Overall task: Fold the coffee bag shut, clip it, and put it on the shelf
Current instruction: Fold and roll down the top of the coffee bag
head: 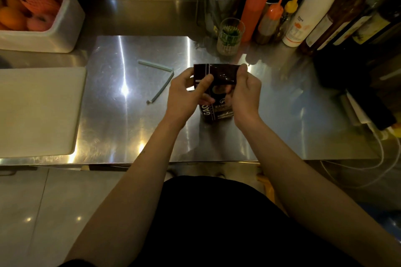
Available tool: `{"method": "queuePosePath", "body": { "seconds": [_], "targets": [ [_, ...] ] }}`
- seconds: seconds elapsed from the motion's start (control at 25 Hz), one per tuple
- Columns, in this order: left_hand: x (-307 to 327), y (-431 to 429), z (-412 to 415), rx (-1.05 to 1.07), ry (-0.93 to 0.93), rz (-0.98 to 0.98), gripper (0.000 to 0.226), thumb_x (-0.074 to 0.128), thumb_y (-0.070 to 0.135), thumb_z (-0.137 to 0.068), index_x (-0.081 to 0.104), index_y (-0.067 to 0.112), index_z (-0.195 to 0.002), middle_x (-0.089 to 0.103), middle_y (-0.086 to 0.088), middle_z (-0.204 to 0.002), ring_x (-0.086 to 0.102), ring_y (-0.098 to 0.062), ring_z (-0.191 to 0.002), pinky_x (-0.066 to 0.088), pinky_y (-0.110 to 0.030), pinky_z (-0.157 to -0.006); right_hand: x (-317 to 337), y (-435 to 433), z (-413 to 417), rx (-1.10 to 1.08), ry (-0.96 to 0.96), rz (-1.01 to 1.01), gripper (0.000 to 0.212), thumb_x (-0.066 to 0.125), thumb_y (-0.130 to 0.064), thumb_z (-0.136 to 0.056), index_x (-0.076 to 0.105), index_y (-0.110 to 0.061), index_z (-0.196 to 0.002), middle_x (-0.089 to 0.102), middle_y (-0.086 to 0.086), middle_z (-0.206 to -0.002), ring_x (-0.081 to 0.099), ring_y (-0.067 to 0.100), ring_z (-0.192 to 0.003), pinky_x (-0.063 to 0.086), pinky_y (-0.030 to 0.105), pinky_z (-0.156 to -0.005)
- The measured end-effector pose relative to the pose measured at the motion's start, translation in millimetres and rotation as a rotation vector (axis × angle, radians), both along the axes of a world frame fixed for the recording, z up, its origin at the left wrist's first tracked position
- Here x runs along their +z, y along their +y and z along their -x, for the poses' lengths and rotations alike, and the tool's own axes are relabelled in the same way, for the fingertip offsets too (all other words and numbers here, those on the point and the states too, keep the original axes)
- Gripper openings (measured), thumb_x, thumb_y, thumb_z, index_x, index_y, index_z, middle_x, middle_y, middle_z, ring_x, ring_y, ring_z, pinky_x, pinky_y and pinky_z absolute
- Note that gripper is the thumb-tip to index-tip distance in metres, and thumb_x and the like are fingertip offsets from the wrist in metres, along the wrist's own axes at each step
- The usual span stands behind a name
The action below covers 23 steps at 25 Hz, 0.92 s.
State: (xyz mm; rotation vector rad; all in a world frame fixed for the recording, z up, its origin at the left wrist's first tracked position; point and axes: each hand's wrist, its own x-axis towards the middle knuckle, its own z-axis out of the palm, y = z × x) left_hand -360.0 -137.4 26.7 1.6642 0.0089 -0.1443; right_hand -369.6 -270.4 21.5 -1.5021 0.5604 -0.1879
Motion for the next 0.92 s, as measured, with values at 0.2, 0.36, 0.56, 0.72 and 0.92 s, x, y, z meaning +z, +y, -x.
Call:
{"method": "queuePosePath", "body": {
  "seconds": [0.2, 0.36, 0.56, 0.72, 0.92],
  "targets": [
    [-4.3, -3.4, -3.0, -0.026, -0.034, 0.177, 0.018, 0.053, 0.016, -0.098, 0.067, 0.007, -0.106, 0.077, 0.0, -0.084, 0.076, -0.02, -0.079, 0.059, -0.027, -0.071, -1.3, -6.5, 3.0, 0.098, -0.024, -0.05, 0.045, 0.031, -0.038, -0.104, 0.063, -0.007, -0.093, 0.057, 0.001, -0.055, 0.048, 0.01, -0.04, 0.041, 0.021, -0.042],
    [0.7, 3.5, -6.6, -0.063, 0.205, 0.201, 0.058, 0.025, 0.042, -0.104, 0.072, 0.011, -0.09, 0.078, -0.005, -0.086, 0.074, -0.023, -0.092, 0.058, -0.031, -0.085, 3.5, -22.5, -2.1, 0.244, 0.034, -0.143, 0.053, 0.03, -0.046, -0.102, 0.065, -0.01, -0.09, 0.07, 0.007, -0.065, 0.062, 0.019, -0.055, 0.052, 0.027, -0.055],
    [-11.4, 12.9, -13.4, -0.242, -0.086, -0.084, 0.018, 0.062, 0.01, -0.092, 0.072, 0.009, -0.106, 0.074, -0.006, -0.105, 0.07, -0.014, -0.101, 0.057, -0.034, -0.087, -0.2, -50.4, -8.9, 0.498, 0.028, -0.051, 0.018, 0.056, -0.016, -0.096, 0.069, -0.008, -0.086, 0.067, 0.014, -0.088, 0.066, 0.029, -0.088, 0.058, 0.036, -0.071],
    [-14.8, 7.7, -12.6, -0.224, -0.097, -0.18, 0.048, 0.074, 0.01, -0.083, 0.059, 0.017, -0.128, 0.067, -0.006, -0.123, 0.064, -0.011, -0.115, 0.056, -0.031, -0.093, -0.7, -68.3, -11.6, 0.67, 0.036, 0.119, 0.041, 0.064, -0.003, -0.089, 0.054, -0.023, -0.124, 0.07, 0.015, -0.104, 0.072, 0.022, -0.094, 0.06, 0.032, -0.08],
    [-15.0, 1.2, -16.1, -0.102, -0.154, -0.36, 0.032, 0.079, 0.012, -0.076, 0.071, 0.016, -0.107, 0.071, 0.003, -0.092, 0.07, -0.01, -0.088, 0.058, -0.029, -0.085, -5.6, -69.8, -19.7, 0.701, 0.066, 0.598, 0.018, 0.068, -0.01, -0.087, 0.068, -0.012, -0.105, 0.07, 0.004, -0.086, 0.069, 0.015, -0.08, 0.053, 0.025, -0.072]
  ]
}}
